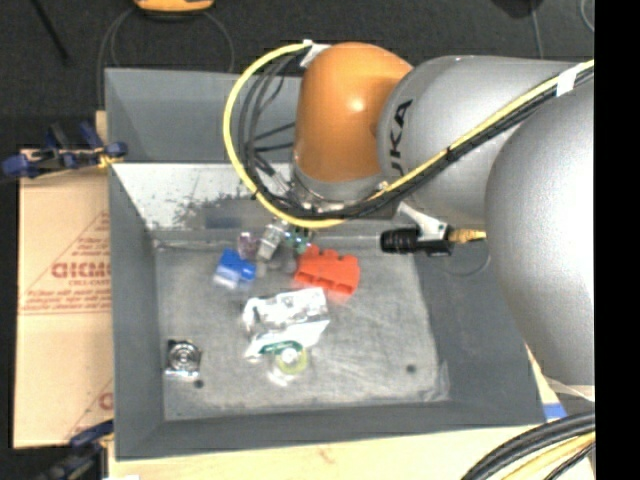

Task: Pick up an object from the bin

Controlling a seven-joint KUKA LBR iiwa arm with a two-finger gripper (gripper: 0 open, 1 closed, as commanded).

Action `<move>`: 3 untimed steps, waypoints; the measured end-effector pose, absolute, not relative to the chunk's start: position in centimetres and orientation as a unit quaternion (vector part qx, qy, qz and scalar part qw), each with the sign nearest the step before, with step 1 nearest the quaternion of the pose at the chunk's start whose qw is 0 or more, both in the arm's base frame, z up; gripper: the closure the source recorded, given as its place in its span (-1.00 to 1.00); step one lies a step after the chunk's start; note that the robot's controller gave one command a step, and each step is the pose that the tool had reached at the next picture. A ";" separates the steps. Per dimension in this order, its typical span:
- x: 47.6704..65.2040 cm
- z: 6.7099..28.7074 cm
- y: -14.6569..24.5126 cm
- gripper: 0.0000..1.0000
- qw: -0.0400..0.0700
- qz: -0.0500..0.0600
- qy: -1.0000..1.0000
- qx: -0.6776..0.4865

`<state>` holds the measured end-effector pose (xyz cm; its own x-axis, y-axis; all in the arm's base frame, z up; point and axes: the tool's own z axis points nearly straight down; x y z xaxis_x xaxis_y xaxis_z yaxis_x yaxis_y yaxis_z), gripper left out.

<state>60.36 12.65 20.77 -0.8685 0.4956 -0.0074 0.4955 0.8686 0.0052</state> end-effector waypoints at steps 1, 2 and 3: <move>59.3 19.9 9.9 1.00 0.001 -0.001 0.966 0.258; 59.1 18.4 7.9 1.00 0.001 -0.001 0.971 0.240; 60.6 14.3 3.2 1.00 0.000 -0.002 0.970 0.243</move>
Offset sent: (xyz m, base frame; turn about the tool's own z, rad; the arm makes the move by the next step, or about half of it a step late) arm -0.0109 -0.0237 -0.0094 0.0004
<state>60.58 3.17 14.34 -0.8820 0.4713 -0.0016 0.4713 0.8820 -0.0033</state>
